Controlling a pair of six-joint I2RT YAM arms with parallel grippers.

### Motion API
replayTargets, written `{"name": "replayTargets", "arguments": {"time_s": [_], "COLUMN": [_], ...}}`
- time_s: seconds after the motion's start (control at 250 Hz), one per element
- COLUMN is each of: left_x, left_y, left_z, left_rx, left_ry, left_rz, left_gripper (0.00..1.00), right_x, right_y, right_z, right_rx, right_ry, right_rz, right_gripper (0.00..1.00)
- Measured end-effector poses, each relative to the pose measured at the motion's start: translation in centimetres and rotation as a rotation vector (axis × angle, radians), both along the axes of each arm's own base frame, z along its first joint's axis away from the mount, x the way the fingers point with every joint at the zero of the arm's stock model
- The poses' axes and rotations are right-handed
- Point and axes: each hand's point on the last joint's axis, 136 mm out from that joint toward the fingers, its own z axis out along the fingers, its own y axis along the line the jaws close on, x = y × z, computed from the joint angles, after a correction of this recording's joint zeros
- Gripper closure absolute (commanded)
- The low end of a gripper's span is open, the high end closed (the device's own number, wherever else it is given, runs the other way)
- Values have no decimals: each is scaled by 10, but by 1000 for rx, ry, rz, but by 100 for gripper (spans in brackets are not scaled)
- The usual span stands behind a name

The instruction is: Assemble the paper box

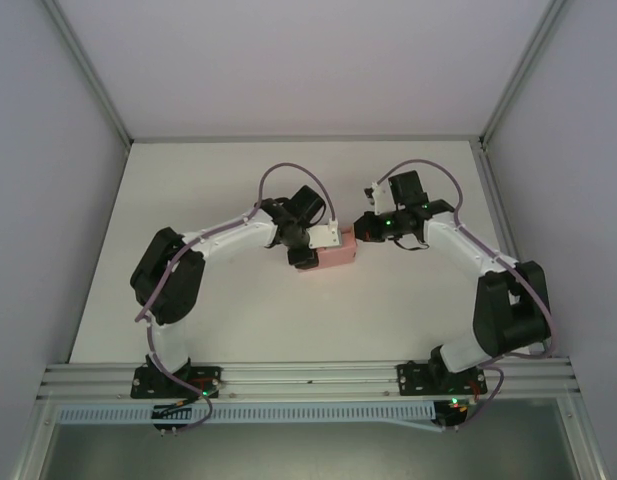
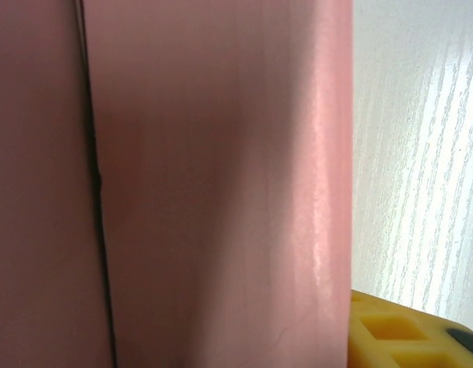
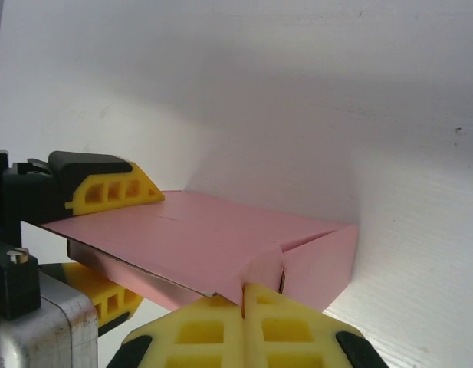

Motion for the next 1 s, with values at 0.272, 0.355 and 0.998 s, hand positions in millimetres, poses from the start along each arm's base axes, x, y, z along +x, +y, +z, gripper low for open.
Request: {"name": "replayTargets", "arguments": {"time_s": [0.272,0.355,0.998], "left_x": [-1,-1,0], "left_y": [-4,-5,-7], "left_z": [1,1,2], "left_rx": [-4,-6,-6], "left_ry": [-5,-8,-2], "left_rz": [-8,-11,-9], "left_gripper": [50,50,50], "right_x": [-10,-11,-17], "right_y": [-10,-11,-11], "right_z": [-3,-4,-8], "right_rx": [-84,-95,-100], "right_ry": [-89,-108,-124], "right_rz": [24,26,-39], "right_gripper": [95,89,100]}}
